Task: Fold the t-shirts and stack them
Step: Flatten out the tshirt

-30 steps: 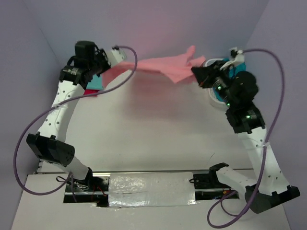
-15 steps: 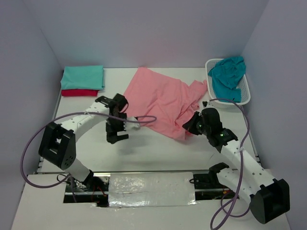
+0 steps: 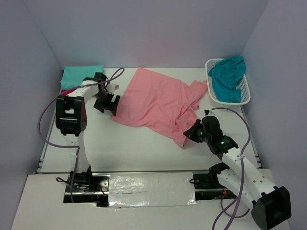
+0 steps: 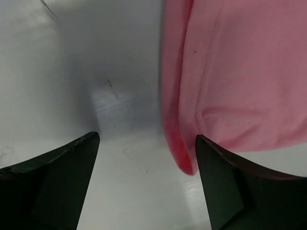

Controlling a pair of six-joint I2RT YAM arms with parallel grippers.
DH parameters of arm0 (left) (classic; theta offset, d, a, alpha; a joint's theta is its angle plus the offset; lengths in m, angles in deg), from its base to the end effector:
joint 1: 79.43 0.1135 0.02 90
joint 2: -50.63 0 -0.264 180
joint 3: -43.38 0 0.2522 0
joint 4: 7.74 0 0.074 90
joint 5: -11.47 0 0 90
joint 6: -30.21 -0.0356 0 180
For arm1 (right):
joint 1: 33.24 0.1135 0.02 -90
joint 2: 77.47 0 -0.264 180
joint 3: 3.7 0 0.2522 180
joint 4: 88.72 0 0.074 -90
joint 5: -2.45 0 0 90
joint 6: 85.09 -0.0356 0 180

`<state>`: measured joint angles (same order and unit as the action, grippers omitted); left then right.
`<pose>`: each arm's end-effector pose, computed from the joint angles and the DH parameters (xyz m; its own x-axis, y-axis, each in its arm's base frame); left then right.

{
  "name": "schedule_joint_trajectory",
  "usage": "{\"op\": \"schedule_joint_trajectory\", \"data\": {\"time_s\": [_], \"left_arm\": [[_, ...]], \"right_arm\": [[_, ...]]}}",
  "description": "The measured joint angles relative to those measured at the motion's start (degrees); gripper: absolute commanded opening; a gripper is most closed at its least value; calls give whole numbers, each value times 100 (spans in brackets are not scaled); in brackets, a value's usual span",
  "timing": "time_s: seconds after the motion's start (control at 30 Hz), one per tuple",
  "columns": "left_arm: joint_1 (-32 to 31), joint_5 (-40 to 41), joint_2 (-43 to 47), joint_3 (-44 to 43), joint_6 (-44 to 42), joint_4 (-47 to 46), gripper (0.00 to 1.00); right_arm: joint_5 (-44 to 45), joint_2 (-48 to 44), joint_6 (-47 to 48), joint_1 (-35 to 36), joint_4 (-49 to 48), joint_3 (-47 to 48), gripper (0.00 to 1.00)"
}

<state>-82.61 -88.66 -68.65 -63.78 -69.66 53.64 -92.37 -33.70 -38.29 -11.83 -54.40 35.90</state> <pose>0.4257 -0.0299 0.1863 -0.9253 0.2204 -0.3087 0.2670 0.9565 -0.1175 0.1540 0.0636 0.2097 -0.7133 0.4530 -0.5348 0.0869 0.8143 0.5739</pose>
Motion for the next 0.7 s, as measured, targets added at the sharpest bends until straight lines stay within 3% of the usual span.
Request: {"op": "schedule_joint_trajectory", "data": {"time_s": [0.07, 0.17, 0.2, 0.27, 0.3, 0.37, 0.4, 0.47, 0.57, 0.7], "left_arm": [[-20, 70, -48, 223, 271, 44, 94], [-122, -4, -7, 302, 485, 0, 71], [-155, -44, -9, 310, 542, -11, 51], [-216, -140, -28, 372, 568, -35, 24], [-234, -216, -33, 413, 520, -11, 0], [-249, -389, -17, 529, 474, 57, 0], [-249, -472, 22, 608, 402, 70, 0], [-216, -551, 184, 868, 295, 70, 0], [-39, -372, 549, 1368, 96, 31, 0], [614, 59, 999, 1923, -203, -39, 0]], "right_arm": [[70, -149, -4, 4, 44, 0, 0], [151, -374, -74, 9, 66, -28, 0], [155, -409, -114, 9, 68, -59, 0], [155, -428, -227, 9, 111, -168, 0], [149, -411, -273, 9, 162, -219, 0], [109, -247, -354, 9, 374, -273, 26], [74, -129, -378, 9, 496, -273, 53], [-39, 55, -374, 11, 763, -269, 66], [-249, 79, -345, 11, 1305, -236, 98], [-337, -476, -402, -68, 1939, -39, 97]]}}
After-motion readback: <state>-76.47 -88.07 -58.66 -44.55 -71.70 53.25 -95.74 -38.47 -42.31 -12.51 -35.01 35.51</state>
